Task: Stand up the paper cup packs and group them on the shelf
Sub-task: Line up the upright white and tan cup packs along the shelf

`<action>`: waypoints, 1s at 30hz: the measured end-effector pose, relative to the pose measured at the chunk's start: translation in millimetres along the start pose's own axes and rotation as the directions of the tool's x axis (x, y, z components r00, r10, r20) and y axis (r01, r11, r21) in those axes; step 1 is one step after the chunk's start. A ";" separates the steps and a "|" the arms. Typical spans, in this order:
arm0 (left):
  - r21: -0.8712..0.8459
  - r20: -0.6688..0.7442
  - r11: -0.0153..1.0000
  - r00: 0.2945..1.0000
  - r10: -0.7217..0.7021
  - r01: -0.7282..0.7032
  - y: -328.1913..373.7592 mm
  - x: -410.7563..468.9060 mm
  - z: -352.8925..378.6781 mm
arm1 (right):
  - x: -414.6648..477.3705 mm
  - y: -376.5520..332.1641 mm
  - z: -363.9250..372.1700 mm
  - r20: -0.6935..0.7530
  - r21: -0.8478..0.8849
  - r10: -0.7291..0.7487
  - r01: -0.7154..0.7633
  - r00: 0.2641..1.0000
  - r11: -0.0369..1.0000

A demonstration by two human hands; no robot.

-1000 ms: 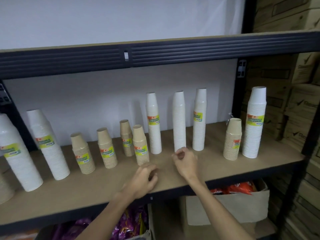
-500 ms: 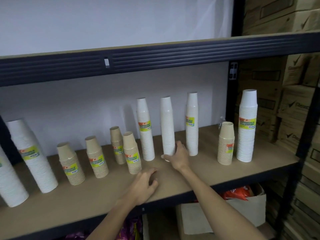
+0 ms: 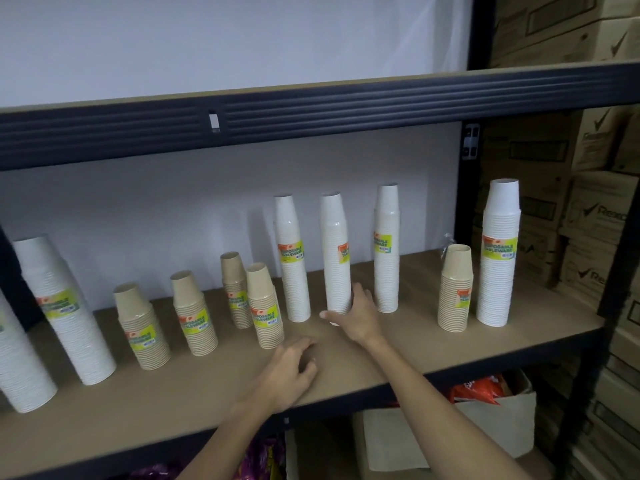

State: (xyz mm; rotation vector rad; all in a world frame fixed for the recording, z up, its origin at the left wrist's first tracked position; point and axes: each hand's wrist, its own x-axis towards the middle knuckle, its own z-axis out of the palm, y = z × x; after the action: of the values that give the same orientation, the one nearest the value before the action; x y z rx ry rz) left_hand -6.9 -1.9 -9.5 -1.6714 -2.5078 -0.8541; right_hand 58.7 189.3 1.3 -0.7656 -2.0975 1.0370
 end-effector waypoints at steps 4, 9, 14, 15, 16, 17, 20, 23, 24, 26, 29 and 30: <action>0.010 -0.009 1.000 1.000 0.022 -0.022 2.5 -0.6 -1.4 | 2.9 6.0 -11.1 0.177 0.275 -0.023 -0.027 0.984 0.961; 0.017 -0.009 1.000 1.000 0.013 -0.013 4.8 -0.7 -2.1 | 1.1 6.8 -2.1 0.016 0.091 -0.006 0.004 1.000 0.996; 0.023 0.027 1.000 1.000 -0.004 0.004 7.8 -4.2 -4.0 | -2.0 -0.4 3.9 0.001 -0.038 0.003 -0.003 1.000 0.999; 0.028 0.036 1.000 0.999 -0.003 0.002 9.0 -4.5 -4.3 | -1.5 1.8 3.8 0.008 -0.036 0.008 -0.007 1.000 0.999; 0.036 0.047 0.999 0.999 0.001 -0.003 10.6 -4.8 -4.6 | -2.5 1.7 1.6 0.019 -0.028 0.007 -0.006 1.000 1.000; 0.047 0.063 0.999 0.998 0.009 -0.012 12.4 -4.7 -5.0 | -3.0 2.4 0.5 0.034 -0.017 0.003 -0.003 0.999 1.000; 0.050 0.103 0.997 0.993 0.054 -0.059 17.4 -1.0 -2.5 | -10.3 5.2 -6.4 0.043 0.108 -0.004 0.000 0.999 0.994; 0.033 0.120 0.997 0.991 0.067 -0.071 30.9 9.2 6.6 | -22.9 13.5 -22.1 -0.088 0.177 0.021 -0.005 0.996 0.984; 0.022 0.122 0.997 0.990 0.067 -0.070 37.6 13.9 11.0 | -26.3 16.1 -29.2 -0.196 0.172 0.022 0.012 0.980 0.985; 0.002 0.132 0.998 0.990 0.055 -0.055 51.0 23.3 20.1 | -27.6 21.8 -42.5 -0.412 0.140 0.026 0.035 0.911 0.989; -0.005 0.131 1.000 0.991 0.030 -0.030 61.0 33.0 28.8 | -16.4 29.6 -52.3 -0.472 0.132 0.108 -0.051 0.875 0.990; -0.006 0.123 1.000 0.992 0.028 -0.028 62.1 34.1 29.6 | -12.0 31.2 -53.2 -0.436 0.126 0.148 -0.103 0.888 0.987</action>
State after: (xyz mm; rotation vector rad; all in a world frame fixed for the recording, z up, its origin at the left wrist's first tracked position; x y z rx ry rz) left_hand 40.0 57.7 2.3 -1.8103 -2.5545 -0.7776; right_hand 113.2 220.0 -3.7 -0.9950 -1.6107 0.9206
